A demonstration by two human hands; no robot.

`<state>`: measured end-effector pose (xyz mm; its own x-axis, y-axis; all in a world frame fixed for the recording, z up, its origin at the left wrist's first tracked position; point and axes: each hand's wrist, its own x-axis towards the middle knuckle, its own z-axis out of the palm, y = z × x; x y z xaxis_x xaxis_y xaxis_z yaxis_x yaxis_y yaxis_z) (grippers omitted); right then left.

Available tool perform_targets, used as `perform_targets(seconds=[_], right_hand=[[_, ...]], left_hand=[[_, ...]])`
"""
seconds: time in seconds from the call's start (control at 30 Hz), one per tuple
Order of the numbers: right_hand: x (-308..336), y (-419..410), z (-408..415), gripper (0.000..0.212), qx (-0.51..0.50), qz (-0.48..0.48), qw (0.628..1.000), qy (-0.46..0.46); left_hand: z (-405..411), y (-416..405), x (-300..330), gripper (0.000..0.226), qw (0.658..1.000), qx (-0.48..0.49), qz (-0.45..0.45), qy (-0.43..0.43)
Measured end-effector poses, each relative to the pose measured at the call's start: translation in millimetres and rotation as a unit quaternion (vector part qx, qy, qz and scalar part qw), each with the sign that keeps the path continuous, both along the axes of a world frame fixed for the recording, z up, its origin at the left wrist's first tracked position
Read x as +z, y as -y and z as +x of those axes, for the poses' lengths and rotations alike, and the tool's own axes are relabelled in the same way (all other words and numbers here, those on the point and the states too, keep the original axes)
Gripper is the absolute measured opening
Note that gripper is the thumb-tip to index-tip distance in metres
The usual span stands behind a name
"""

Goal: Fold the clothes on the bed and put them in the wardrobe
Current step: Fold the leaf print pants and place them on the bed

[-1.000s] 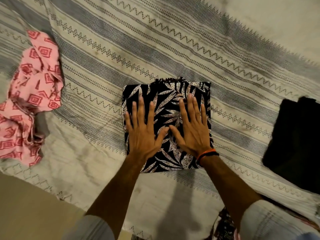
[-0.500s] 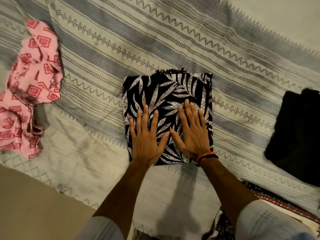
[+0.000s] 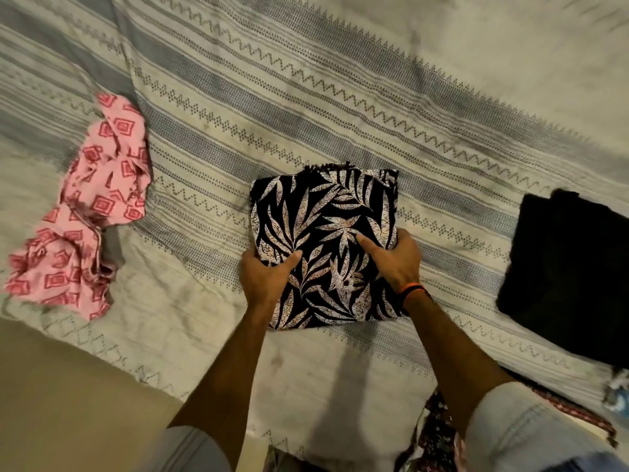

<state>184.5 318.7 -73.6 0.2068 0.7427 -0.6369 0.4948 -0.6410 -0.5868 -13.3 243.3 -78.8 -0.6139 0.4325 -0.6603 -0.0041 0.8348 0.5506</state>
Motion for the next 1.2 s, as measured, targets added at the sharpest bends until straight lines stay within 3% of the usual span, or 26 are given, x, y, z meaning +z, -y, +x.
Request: perform_targets(seconds=[0.1,0.23,0.33,0.47,0.57,0.7,0.8,0.97,1.2], right_hand=[[-4,-3,-4,0.062,0.056,-0.047,0.996,-0.053],[0,4,-4,0.055,0.059,-0.022,0.996,-0.058],[18,13,1,0.046,0.040,0.008,0.996,-0.082],[52,37,18,0.049,0.025,0.026,0.994,-0.098],[79,63,38,0.050,0.006,0.034,0.993,-0.110],[120,109,74,0.048,-0.027,0.030,0.994,-0.097],[137,147,107,0.051,-0.043,0.033,0.994,-0.096],[150,213,177,0.050,-0.078,0.052,0.990,-0.103],[167,298,270,0.043,-0.108,0.063,0.988,-0.093]], left_hand=[[-4,0,-10,0.078,0.995,-0.023,-0.042,0.087],[-11,-1,-6,0.069,0.989,-0.006,-0.036,0.142],[-11,4,10,0.065,0.989,-0.015,-0.010,0.148],[-1,22,30,0.097,0.987,-0.056,0.018,0.151],[12,40,47,0.088,0.983,-0.087,0.024,0.157],[41,71,65,0.098,0.977,-0.136,0.018,0.161],[76,91,115,0.064,0.971,-0.163,0.024,0.173],[143,136,149,0.018,0.962,-0.188,0.022,0.199],[243,205,160,0.020,0.953,-0.222,0.018,0.207]])
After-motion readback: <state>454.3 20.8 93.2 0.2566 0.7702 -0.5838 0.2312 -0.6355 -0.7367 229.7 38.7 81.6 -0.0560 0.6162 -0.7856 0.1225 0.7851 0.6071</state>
